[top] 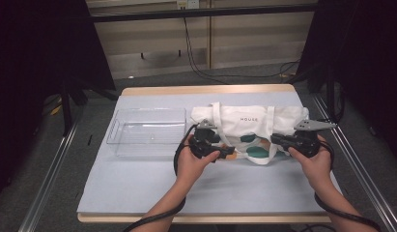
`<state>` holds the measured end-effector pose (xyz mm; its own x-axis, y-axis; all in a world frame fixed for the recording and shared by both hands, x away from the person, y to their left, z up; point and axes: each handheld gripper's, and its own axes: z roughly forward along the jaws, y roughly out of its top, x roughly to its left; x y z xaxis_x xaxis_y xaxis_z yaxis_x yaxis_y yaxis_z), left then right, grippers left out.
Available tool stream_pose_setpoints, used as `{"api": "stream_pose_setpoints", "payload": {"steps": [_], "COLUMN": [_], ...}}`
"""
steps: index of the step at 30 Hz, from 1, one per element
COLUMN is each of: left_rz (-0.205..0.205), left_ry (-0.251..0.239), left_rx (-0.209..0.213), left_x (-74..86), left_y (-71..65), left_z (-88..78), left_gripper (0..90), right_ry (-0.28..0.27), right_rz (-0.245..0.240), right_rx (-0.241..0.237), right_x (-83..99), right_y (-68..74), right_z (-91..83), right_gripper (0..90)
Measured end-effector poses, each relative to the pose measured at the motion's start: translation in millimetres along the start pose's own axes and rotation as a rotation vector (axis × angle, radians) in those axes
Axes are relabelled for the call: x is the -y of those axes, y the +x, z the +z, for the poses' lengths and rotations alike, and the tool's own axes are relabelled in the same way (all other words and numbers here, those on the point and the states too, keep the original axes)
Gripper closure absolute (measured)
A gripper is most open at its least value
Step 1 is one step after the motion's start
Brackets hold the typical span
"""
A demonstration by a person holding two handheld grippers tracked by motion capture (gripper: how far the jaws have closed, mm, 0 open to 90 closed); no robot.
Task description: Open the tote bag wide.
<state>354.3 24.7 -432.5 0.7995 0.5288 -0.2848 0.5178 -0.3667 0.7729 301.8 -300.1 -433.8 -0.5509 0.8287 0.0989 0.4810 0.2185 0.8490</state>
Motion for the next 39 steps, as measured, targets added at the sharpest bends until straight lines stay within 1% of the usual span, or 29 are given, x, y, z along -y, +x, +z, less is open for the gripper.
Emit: {"api": "stream_pose_setpoints", "payload": {"steps": [2,3,4,6,7,9,11,12,13,15,16,18,19,20,21,22,24,26,27,28,29,30,31,33,34,35,37,38,39], "left_rz": [0.000,-0.013,-0.021,-0.017,-0.027,-0.023,-0.027,-0.030,-0.041,-0.052,-0.051,-0.045,-0.038,-0.048,-0.069,-0.084,-0.066,-0.056,-0.042,-0.036,-0.042,-0.052,-0.041,-0.008,-0.009,-0.017,-0.028,-0.017,-0.002], "left_ry": [0.005,0.009,0.010,0.016,0.012,0.018,0.026,0.040,0.035,0.064,0.072,0.071,0.060,0.039,0.022,0.013,0.013,0.008,-0.003,-0.017,-0.032,-0.046,-0.047,-0.050,-0.060,-0.069,-0.067,-0.059,-0.051], "left_rx": [-0.008,0.001,0.009,-0.002,-0.005,-0.031,-0.034,-0.036,-0.030,-0.013,-0.002,0.012,0.005,-0.001,-0.002,-0.006,-0.027,-0.037,-0.055,-0.072,-0.071,-0.062,-0.066,-0.103,-0.108,-0.103,-0.094,-0.093,-0.089], "left_x": [-1.8,-2.8,-3.4,-5.7,-7.1,-8.9,-9.3,-9.1,-8.1,-6.3,-4.7,-1.8,-1.7,-1.9,-3.7,-5.6,-9.5,-11.7,-12.6,-13.7,-14.7,-15.6,-16.3,-18.6,-19.7,-20.9,-23.3,-24.4,-25.1], "left_y": [2.5,3.9,4.6,6.4,6.6,8.5,10.8,11.5,11.5,10.5,9.8,7.6,7.3,7.1,8.5,9.2,8.6,7.7,7.1,6.4,6.3,6.0,6.5,8.1,9.1,10.8,12.8,12.9,12.2], "left_z": [-0.5,1.0,2.0,4.5,5.3,5.7,6.1,6.0,6.5,5.8,6.0,7.3,6.1,5.2,2.8,1.2,-1.6,-3.3,-4.7,-6.0,-7.5,-8.2,-8.4,-6.4,-5.3,-3.9,-0.4,2.1,5.4], "left_gripper": [27.7,28.5,31.1,34.4,38.3,54.8,69.2,76.5,81.7,89.4,90.0,90.0,90.0,90.0,88.5,81.0,65.8,58.2,53.1,45.8,39.7,40.3,39.9,34.1,32.3,32.0,31.2,33.4,33.1], "right_ry": [0.000,0.000,-0.001,0.000,0.000,0.004,0.003,0.005,0.006,0.004,0.003,0.002,0.002,0.005,0.005,0.006,0.007,0.005,0.005,0.003,0.005,0.006,0.006,0.008,0.008,0.008,0.010,0.010,0.010], "right_rz": [0.001,-0.003,-0.004,-0.004,-0.003,-0.004,-0.007,-0.005,-0.004,-0.003,0.000,0.004,-0.001,-0.003,-0.002,-0.002,-0.002,-0.005,-0.002,0.000,-0.002,-0.002,0.000,0.000,-0.001,0.001,-0.001,0.000,0.000], "right_rx": [0.000,0.000,0.001,0.002,0.002,0.005,0.004,0.005,0.005,0.004,0.005,0.004,0.002,0.003,0.003,0.005,0.005,0.002,0.001,0.002,0.002,0.002,0.002,0.002,0.001,0.004,0.001,0.000,0.000], "right_x": [0.2,0.4,0.5,0.3,0.1,-0.5,-0.7,-0.7,-0.7,-0.5,-0.4,-0.4,-0.7,-1.1,-1.3,-1.4,-1.3,-1.1,-1.0,-0.9,-1.0,-1.1,-1.2,-1.2,-1.2,-1.2,-1.2,-1.2,-1.3], "right_y": [0.2,0.1,0.2,0.6,0.9,1.3,1.1,1.3,1.3,1.1,0.9,0.4,0.3,0.5,0.7,0.7,1.2,0.7,0.7,0.5,0.5,0.8,1.0,1.1,0.9,0.7,0.4,0.3,0.3], "right_z": [0.0,0.0,0.1,0.3,0.3,0.2,0.2,-0.1,-0.3,-0.4,-0.6,-0.6,-0.2,-0.2,-0.1,-0.5,-0.8,-0.7,-0.6,-0.5,-0.3,-0.3,-0.2,-0.2,-0.3,-0.6,-0.7,-0.5,-0.2], "right_gripper": [82.8,82.8,82.8,82.8,82.8,82.7,82.6,82.6,82.6,82.4,82.4,82.4,82.5,82.5,82.5,82.5,82.5,82.6,82.6,82.6,82.6,82.5,82.6,82.6,82.6,82.6,82.6,82.7,82.7]}}
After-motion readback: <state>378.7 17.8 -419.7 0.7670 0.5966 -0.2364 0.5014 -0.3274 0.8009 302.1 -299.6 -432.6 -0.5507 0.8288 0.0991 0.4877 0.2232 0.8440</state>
